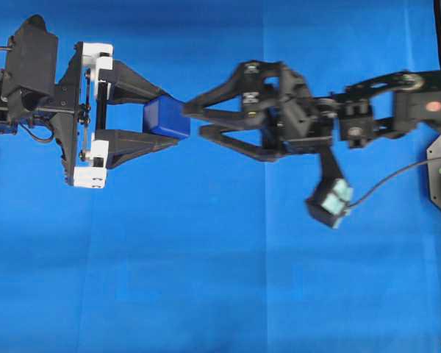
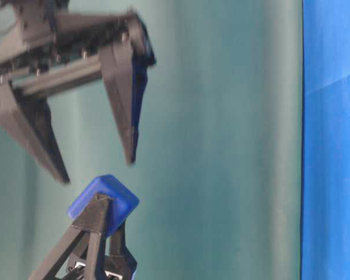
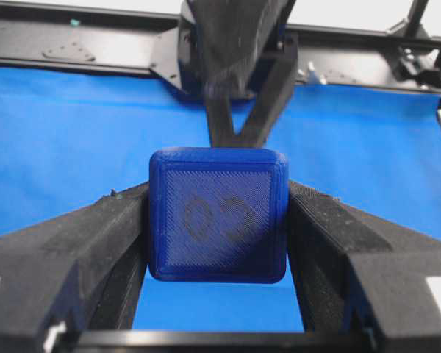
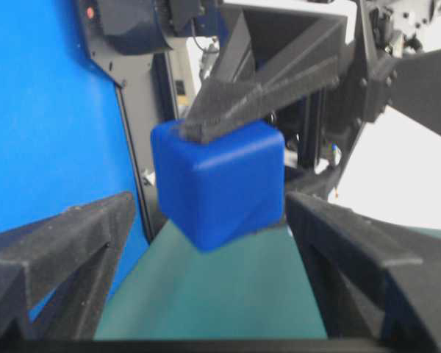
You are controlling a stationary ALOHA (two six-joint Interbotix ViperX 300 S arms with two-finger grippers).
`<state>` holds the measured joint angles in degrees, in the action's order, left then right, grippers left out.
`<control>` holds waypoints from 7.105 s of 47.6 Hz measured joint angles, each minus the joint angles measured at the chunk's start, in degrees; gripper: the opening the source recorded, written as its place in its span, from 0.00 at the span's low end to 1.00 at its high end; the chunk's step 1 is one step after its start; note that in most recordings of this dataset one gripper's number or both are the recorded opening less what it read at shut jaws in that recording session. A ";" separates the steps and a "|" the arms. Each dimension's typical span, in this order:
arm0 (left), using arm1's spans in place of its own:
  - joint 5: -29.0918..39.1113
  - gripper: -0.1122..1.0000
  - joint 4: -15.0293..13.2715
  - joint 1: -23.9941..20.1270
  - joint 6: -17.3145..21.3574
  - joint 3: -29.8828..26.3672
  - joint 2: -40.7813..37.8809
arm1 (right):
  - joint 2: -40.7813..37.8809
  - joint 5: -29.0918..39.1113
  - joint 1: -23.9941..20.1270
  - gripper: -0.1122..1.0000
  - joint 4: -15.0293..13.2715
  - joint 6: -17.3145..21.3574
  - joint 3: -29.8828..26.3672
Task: Handover the blue block to the right arm after grasping it with the left arm, then place it in the designated position.
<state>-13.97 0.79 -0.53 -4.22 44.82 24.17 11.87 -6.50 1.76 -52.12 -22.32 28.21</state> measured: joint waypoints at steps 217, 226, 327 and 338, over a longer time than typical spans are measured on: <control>-1.23 0.94 -0.26 0.88 0.79 3.78 5.54 | 18.28 13.62 -1.49 0.50 15.21 60.82 12.48; -1.23 0.94 -0.26 0.88 0.79 3.87 5.45 | 18.28 13.62 -1.49 0.50 15.21 60.82 12.48; -1.32 0.94 -0.18 0.88 0.79 3.78 5.54 | 18.28 30.85 -5.80 0.50 20.30 61.00 12.92; -1.23 0.94 -0.18 0.88 0.53 3.78 5.54 | 18.19 30.94 -5.89 0.51 20.39 61.00 12.92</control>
<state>-15.21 0.62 0.35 -3.69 48.60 29.71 30.06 24.43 -4.13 -31.73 38.67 41.13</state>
